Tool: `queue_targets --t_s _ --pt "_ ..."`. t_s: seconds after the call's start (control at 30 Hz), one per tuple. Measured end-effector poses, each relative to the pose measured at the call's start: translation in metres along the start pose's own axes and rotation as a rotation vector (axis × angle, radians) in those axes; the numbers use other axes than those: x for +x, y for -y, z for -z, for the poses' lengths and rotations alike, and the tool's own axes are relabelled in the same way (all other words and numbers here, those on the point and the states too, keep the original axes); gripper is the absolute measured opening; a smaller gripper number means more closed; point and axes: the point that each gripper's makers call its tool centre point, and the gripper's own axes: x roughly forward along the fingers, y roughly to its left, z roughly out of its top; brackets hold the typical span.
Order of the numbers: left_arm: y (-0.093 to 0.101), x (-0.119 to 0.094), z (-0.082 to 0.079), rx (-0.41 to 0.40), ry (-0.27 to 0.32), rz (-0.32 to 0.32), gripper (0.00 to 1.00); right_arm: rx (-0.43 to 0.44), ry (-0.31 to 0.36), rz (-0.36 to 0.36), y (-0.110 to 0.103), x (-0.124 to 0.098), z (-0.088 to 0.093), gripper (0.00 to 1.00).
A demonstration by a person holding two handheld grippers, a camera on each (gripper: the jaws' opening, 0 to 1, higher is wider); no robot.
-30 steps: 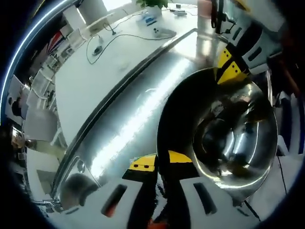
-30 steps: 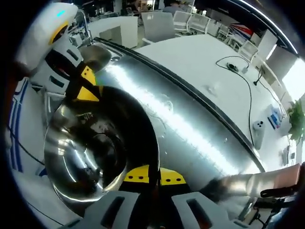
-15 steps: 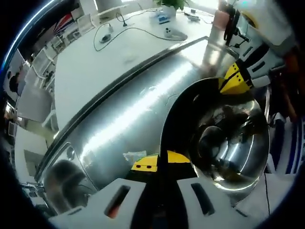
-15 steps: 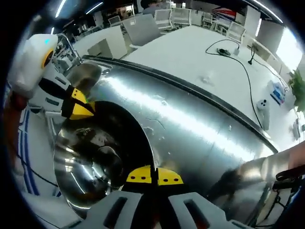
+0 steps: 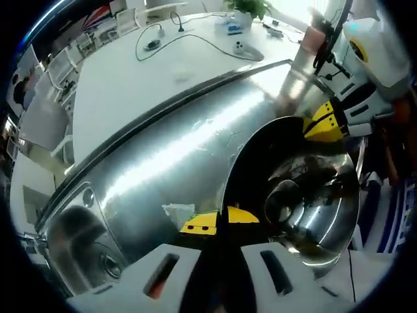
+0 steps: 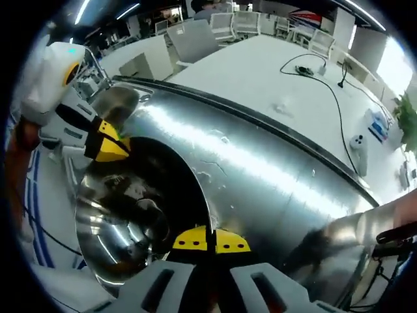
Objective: Pick up bowl with dirty water move over sink pour dirty water into sink return bowl to place
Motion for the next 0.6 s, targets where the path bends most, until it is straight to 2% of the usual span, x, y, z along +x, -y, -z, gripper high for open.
queue_targets --t_s 0.2,0.27,0.37,0.5,0.6 --pt "0.0 -0.004 0.003 -0.016 -0.001 0.005 0.0 0.004 0.013 0.009 -0.003 -0.006 -0.002 0.0" --pt "0.001 -0.006 0.005 -0.012 0.0 0.005 0.0 -0.029 -0.001 0.005 -0.006 -0.009 -0.001 0.0" --pt "0.002 -0.009 0.007 -0.001 0.003 0.003 0.0 -0.034 0.002 0.009 -0.007 -0.012 -0.005 0.0" --pt "-0.001 -0.016 0.008 -0.031 0.017 0.019 0.0 -0.059 0.006 0.023 -0.01 -0.016 -0.012 0.0" --pt "-0.003 -0.021 0.008 -0.028 0.02 0.004 0.0 -0.08 0.006 0.042 -0.013 -0.021 -0.017 0.0"
